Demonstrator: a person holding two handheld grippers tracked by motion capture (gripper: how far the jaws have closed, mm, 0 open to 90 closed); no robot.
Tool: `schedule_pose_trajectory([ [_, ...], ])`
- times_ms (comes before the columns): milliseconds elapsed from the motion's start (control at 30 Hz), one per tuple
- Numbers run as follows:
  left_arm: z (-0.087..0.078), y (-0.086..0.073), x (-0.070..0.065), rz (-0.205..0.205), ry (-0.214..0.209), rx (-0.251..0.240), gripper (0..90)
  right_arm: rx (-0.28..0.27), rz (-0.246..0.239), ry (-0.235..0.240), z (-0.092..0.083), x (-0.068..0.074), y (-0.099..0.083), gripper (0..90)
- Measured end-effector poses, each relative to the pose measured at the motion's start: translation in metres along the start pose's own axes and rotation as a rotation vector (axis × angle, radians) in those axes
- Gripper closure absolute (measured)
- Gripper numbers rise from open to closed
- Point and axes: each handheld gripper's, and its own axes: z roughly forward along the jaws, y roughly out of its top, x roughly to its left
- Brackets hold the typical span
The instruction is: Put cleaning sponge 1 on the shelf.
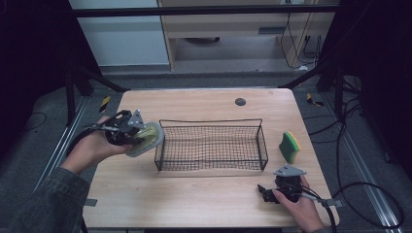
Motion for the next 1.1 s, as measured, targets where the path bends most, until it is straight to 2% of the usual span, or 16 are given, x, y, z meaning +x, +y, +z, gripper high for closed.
schedule_pose_trajectory([
  [100, 0.002, 0.009, -0.003, 0.014, 0.006, -0.018, 70.6, 0.000, -0.001, 0.000, 0.000, 0.000, 0.000, 0.8],
  [333, 0.003, 0.022, -0.003, 0.037, 0.012, -0.021, 70.6, 0.001, 0.000, 0.000, 0.000, 0.000, 0.000, 0.8],
  [600, 0.004, 0.041, -0.007, 0.094, 0.041, -0.016, 70.6, 0.002, -0.002, 0.001, 0.000, 0.000, 0.000, 0.8],
  [667, 0.005, 0.044, -0.008, 0.093, 0.039, -0.035, 70.6, 0.001, -0.003, 0.001, 0.000, 0.000, 0.000, 0.8],
  [867, 0.007, 0.052, -0.009, 0.113, 0.037, -0.035, 70.6, 0.001, -0.003, 0.001, 0.000, 0.000, 0.000, 0.8],
  [1100, 0.007, 0.055, -0.006, 0.115, 0.045, -0.056, 70.6, 0.001, -0.005, 0.001, 0.000, 0.000, 0.000, 0.8],
])
